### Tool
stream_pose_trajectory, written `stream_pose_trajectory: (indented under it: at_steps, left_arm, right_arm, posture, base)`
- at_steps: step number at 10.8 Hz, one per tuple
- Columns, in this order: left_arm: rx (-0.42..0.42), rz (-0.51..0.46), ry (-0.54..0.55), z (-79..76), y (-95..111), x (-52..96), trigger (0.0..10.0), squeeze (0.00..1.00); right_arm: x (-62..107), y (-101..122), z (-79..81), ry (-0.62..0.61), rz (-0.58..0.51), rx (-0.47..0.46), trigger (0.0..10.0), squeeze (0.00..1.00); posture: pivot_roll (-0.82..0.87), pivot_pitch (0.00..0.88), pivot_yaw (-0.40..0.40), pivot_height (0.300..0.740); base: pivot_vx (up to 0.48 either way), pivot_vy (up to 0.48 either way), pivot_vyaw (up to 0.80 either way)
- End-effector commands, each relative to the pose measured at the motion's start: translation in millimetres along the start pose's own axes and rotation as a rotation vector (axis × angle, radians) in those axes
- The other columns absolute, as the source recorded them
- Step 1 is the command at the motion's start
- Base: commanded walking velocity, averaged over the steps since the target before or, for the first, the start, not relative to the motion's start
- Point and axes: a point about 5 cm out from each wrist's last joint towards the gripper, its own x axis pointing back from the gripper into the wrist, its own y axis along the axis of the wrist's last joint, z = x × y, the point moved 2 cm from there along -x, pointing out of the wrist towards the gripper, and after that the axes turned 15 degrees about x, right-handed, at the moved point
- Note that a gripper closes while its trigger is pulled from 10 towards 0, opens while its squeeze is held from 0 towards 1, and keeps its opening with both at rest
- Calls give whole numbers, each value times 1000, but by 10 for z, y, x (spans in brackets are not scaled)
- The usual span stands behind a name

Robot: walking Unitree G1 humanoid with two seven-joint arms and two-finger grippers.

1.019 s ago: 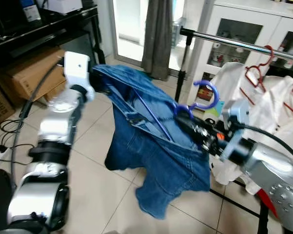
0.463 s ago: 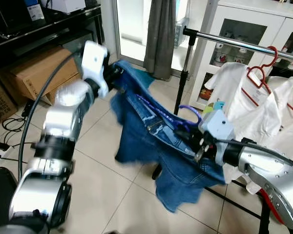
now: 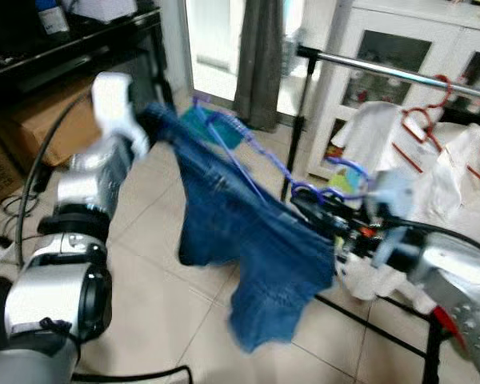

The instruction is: Hang hanger

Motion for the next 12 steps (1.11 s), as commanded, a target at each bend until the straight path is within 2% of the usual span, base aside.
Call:
stream_pose_trajectory:
  at_steps: [1, 2, 3, 4, 5, 6, 7, 9, 10, 11, 12]
  left_arm:
    - [18, -110, 77, 145, 278, 42, 0, 0]
    - [12, -72, 43, 90, 175, 21, 0, 0]
    - [-13, -8, -46, -72, -13, -15, 0, 0]
    - [-65, 52, -177, -307, -204, -22, 0, 0]
    - [-86, 72, -224, -394, -274, -11, 0, 0]
    - [-168, 121, -347, -633, -479, 79, 0, 0]
    - [-205, 145, -427, -804, -609, 185, 0, 0]
    - [-209, 158, -566, -1072, -720, 445, 0, 0]
    - [-185, 143, -569, -1118, -745, 605, 0, 0]
    - [-190, 120, -435, -939, -790, 653, 0, 0]
    - [-289, 116, -306, -735, -872, 688, 1922, 0]
  right_arm:
    - [96, -57, -90, -56, 16, -52, 0, 0]
    - [82, -28, -159, -118, -11, -64, 0, 0]
    - [43, 26, -274, -224, -54, -86, 0, 0]
    - [-12, 74, -345, -299, -94, -120, 0, 0]
    - [-30, 90, -360, -319, -108, -135, 0, 0]
    - [-82, 61, -450, -431, -107, -174, 0, 0]
    - [-103, -10, -509, -516, -74, -207, 0, 0]
    - [-54, -151, -622, -684, 0, -229, 0, 0]
    - [104, -299, -791, -897, 76, -268, 0, 0]
    - [133, -356, -779, -874, 163, -228, 10000, 0]
    - [116, -344, -695, -815, 190, -192, 10000, 0]
  posture:
    - [-158, 0, 4, 740]
    - [-159, 0, 5, 740]
    - [-160, 0, 5, 740]
    - [-160, 0, 4, 740]
    - [-161, 0, 3, 740]
    - [-160, 0, 1, 740]
    - [-159, 0, 0, 740]
    - [-152, 0, -5, 740]
    - [-151, 0, -2, 740]
    - [-158, 0, 4, 740]
    - [-159, 2, 3, 740]
  base:
    - [0, 0, 0]
    - [0, 0, 0]
    - [0, 0, 0]
    - [0, 0, 0]
    - [0, 0, 0]
    - [0, 0, 0]
    - [0, 0, 0]
    - [0, 0, 0]
    - [0, 0, 0]
    - [0, 0, 0]
    - [0, 0, 0]
